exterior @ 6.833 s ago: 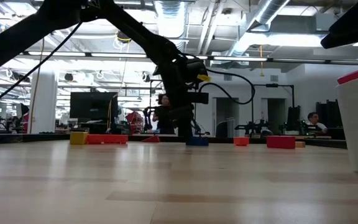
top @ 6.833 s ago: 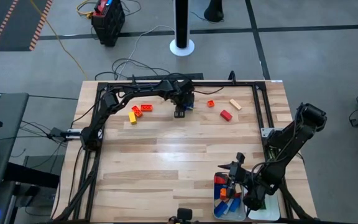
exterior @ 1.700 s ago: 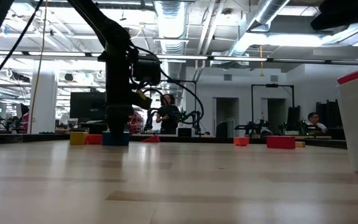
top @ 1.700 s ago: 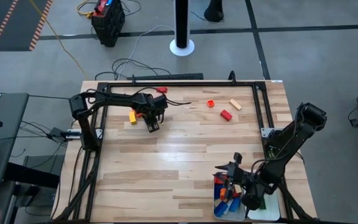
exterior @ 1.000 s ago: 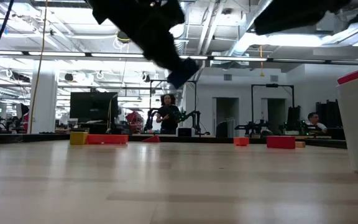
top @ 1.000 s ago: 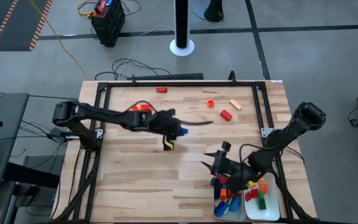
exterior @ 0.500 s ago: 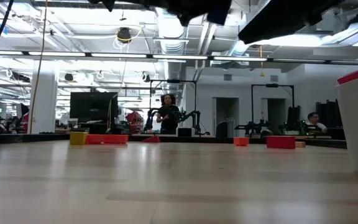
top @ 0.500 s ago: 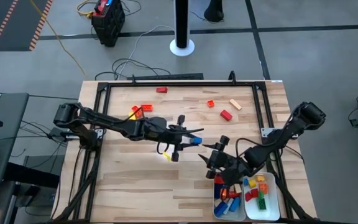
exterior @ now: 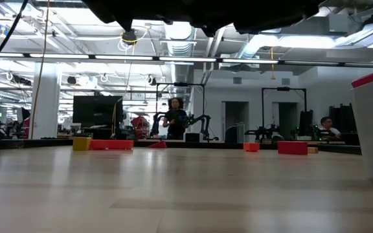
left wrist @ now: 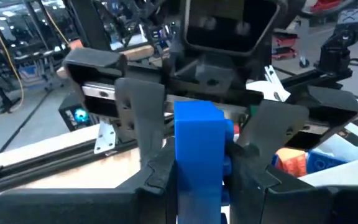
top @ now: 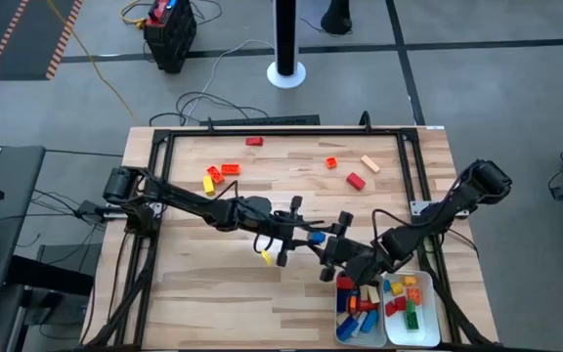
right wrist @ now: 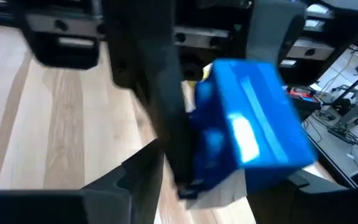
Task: Sort blocks by size
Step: Put the large blue wooden block into the gray bin, then put the small orange game piece into the white bin
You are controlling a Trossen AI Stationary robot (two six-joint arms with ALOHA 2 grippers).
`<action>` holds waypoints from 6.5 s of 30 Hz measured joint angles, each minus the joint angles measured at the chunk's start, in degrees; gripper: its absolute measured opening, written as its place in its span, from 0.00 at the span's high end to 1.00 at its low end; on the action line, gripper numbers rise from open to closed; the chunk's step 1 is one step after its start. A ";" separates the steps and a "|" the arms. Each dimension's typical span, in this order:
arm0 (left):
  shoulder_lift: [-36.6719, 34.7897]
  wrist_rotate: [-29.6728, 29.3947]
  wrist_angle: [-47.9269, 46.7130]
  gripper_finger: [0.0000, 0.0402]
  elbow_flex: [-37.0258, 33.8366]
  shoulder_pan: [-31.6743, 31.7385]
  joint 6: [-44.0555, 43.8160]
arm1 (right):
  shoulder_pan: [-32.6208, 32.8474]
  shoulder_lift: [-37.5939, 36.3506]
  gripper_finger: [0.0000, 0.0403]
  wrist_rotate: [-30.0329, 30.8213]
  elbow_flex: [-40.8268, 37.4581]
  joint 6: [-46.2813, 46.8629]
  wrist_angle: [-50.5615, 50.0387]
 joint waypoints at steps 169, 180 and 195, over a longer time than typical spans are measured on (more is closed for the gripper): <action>41.21 -6.93 -41.08 0.52 50.58 27.55 -1.97 | 16.60 -20.55 0.60 -1.44 -13.99 45.86 -27.75; 41.20 -7.41 -41.51 0.76 50.58 27.52 -1.78 | 16.69 -20.55 0.60 -1.46 -13.99 45.71 -27.67; 40.98 -8.47 -53.02 0.90 54.22 25.58 1.44 | 16.97 -20.55 0.60 -1.51 -13.99 45.72 -26.61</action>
